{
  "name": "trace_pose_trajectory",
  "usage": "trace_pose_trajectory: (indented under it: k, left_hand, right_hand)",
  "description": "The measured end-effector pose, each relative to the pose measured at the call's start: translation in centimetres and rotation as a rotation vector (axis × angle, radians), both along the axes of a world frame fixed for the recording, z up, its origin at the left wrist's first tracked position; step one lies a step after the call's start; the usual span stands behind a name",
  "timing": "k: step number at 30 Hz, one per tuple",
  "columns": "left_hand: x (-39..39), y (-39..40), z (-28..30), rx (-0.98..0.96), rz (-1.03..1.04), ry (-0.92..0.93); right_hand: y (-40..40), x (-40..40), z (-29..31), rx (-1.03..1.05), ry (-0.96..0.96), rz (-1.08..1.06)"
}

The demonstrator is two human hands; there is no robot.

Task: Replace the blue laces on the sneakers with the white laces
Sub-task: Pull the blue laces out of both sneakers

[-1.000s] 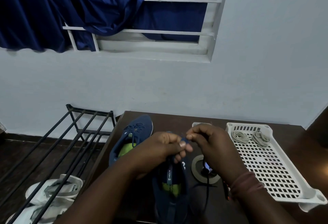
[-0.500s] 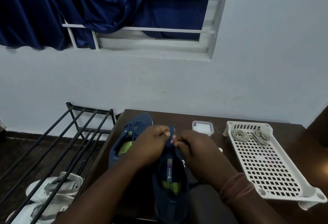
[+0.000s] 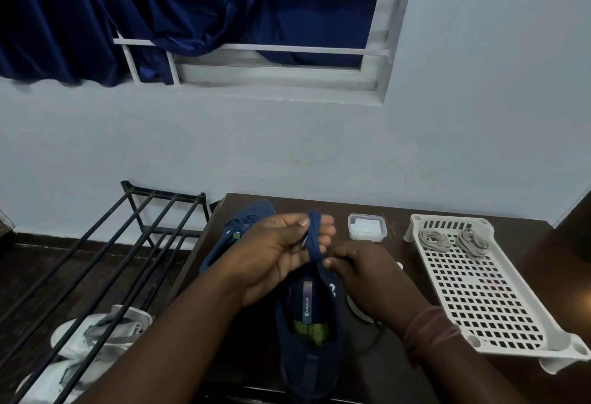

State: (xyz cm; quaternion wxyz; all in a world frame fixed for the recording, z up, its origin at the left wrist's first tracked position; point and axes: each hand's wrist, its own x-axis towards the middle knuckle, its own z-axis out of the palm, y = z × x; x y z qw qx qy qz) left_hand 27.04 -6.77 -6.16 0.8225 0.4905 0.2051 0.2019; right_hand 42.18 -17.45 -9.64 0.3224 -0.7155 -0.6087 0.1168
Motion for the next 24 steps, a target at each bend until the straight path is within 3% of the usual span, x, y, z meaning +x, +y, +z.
trace_pose_trajectory:
  k: [2, 3, 6, 10, 11, 13, 16, 20, 24]
  left_hand:
    - [0.3, 0.5, -0.2, -0.090, 0.120, -0.045]
    - [0.4, 0.8, -0.4, -0.045, 0.166, -0.005]
    - [0.4, 0.9, -1.0, 0.367, 0.225, 0.302]
    - [0.0, -0.2, -1.0, 0.899, 0.070, 0.572]
    - [0.1, -0.5, -1.1, 0.889, 0.006, 0.553]
    - [0.3, -1.2, -0.9, 0.687, -0.103, 0.437]
    - [0.4, -1.3, -0.4, 0.467, -0.159, 0.305]
    - [0.3, -0.6, -0.4, 0.307, -0.111, 0.178]
    - [0.6, -0.2, -0.6, 0.023, 0.043, 0.033]
  right_hand:
    - [0.2, -0.9, -0.1, -0.037, -0.036, 0.071]
    - [0.3, -1.3, 0.0, -0.043, -0.048, 0.088]
    - [0.2, -1.7, 0.2, -0.005, -0.092, 0.076]
    - [0.0, -0.8, 1.5, 0.184, -0.199, -0.006]
    - [0.0, -0.4, 1.9, 0.205, -0.238, -0.017]
    - [0.0, 0.3, 2.5, 0.249, -0.275, -0.043]
    - [-0.3, 1.1, 2.5, 0.303, -0.123, -0.111]
    - [-0.4, 1.5, 1.3, 0.198, 0.082, -0.179]
    - [0.1, 0.0, -0.1, 0.009, 0.029, -0.080]
